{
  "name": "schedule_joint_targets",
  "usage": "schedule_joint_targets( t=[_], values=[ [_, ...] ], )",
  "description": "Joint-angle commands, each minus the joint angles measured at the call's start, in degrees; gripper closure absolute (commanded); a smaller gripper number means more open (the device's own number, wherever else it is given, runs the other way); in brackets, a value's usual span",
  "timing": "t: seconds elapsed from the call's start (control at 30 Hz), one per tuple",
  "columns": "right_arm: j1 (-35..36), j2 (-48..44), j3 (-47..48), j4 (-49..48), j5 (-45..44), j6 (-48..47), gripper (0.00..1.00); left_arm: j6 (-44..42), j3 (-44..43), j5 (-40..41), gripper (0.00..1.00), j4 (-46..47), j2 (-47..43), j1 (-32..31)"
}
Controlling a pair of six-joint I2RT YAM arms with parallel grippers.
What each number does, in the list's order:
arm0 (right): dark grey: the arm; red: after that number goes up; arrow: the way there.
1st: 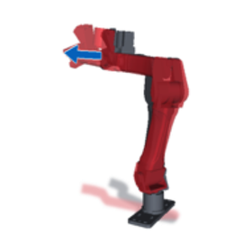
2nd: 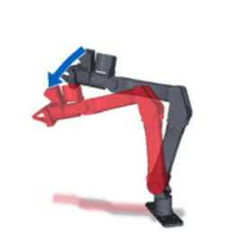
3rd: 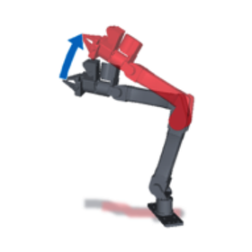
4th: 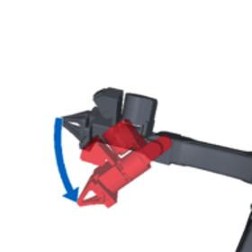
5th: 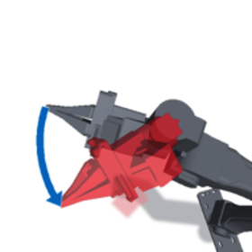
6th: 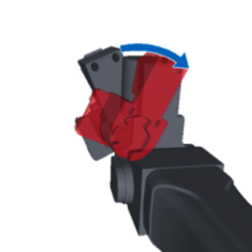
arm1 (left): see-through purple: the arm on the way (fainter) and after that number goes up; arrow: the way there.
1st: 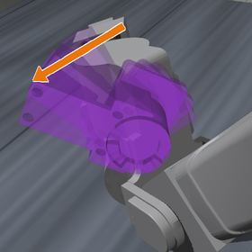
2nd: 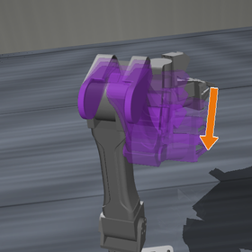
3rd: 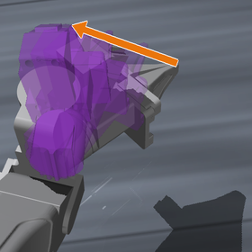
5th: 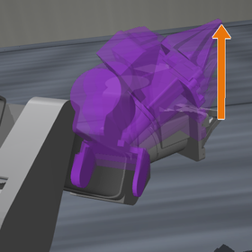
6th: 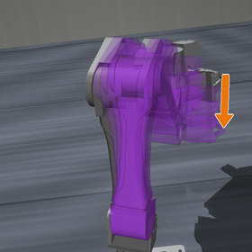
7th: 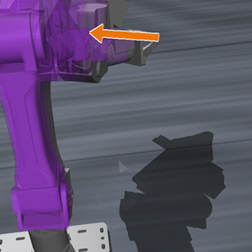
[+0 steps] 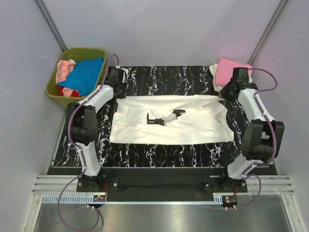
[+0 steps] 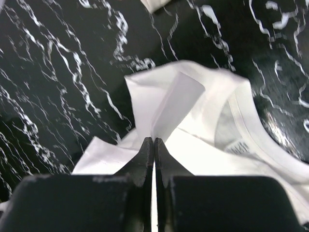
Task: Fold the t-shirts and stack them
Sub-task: Fold the tshirt
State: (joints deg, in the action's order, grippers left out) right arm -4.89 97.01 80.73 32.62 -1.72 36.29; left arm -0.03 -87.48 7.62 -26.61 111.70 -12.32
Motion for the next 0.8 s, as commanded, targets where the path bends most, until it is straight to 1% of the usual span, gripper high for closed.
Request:
schedule_joint_targets(
  t=[0.0,0.1,0.3,0.43,0.5,0.63,0.77],
  values=[
    [-0.6,-7.7,-5.5,-1.4,0.0,0.0,1.00,-0.7,4.1,2.8,1.00,4.6,-5.7,0.7],
    [-0.6,-10.3,-9.6,-0.5,-1.4,0.2,1.00,-0.1,8.7,2.8,1.00,5.7,-8.4,0.7],
    [-0.5,-13.3,-14.8,0.5,-3.6,0.4,1.00,-0.1,14.0,3.0,1.00,6.8,-11.8,0.7],
    [-0.6,-14.5,-17.6,1.2,-5.7,1.3,1.00,-0.1,15.4,3.1,1.00,6.7,-12.9,0.6],
    [-0.5,-14.7,-18.7,1.1,-6.3,1.4,1.00,1.4,15.6,3.0,0.99,6.0,-13.3,0.6],
    [-0.6,-14.6,-20.9,1.7,-7.9,2.2,1.00,2.6,15.9,2.7,0.96,3.9,-14.6,0.5],
    [-0.6,-15.7,-22.8,1.6,-9.7,3.3,1.00,4.1,15.2,0.8,0.96,-2.1,-14.1,0.4]
  ],
)
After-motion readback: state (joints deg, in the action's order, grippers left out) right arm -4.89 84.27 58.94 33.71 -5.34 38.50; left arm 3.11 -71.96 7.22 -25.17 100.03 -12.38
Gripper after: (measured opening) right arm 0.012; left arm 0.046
